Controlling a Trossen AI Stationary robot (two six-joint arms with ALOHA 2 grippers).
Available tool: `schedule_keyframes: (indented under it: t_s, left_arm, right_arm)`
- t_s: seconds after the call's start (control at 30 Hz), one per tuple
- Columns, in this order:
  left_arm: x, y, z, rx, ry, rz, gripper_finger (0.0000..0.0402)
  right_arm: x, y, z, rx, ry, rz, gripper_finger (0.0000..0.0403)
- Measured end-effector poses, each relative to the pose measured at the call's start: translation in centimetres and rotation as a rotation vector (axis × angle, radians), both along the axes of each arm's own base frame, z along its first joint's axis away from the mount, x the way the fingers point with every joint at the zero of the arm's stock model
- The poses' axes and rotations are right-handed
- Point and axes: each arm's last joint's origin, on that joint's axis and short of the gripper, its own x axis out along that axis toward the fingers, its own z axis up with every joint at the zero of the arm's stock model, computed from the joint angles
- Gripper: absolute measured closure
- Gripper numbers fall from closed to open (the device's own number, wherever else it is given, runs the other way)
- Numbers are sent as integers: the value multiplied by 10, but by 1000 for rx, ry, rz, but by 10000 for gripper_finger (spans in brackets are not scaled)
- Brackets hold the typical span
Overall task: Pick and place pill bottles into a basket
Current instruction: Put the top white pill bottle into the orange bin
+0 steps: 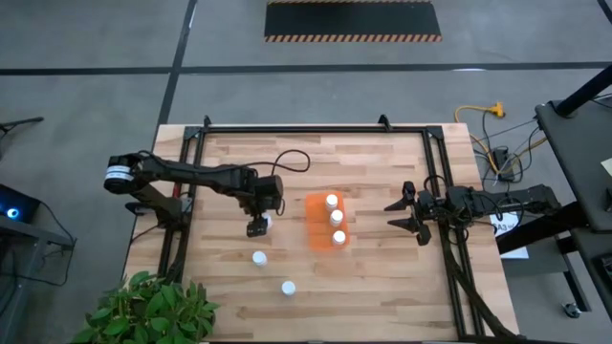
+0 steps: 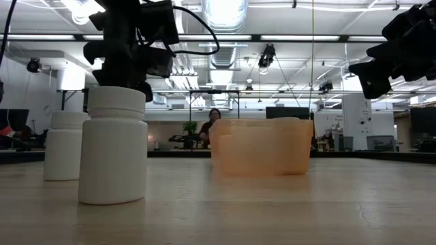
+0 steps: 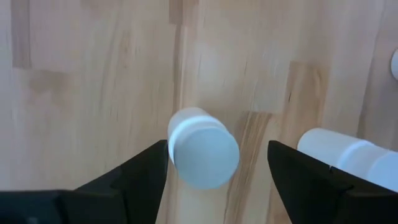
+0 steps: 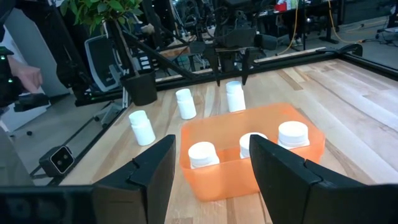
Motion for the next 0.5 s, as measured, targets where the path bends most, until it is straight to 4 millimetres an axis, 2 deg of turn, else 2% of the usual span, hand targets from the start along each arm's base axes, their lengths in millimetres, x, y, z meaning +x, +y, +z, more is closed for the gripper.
schedule_keyframes:
  t_s: [0.5]
  left_arm:
    - [4,2,-7,39,20,18,146]
  right_arm:
    - [0,0,0,0,1,0,209]
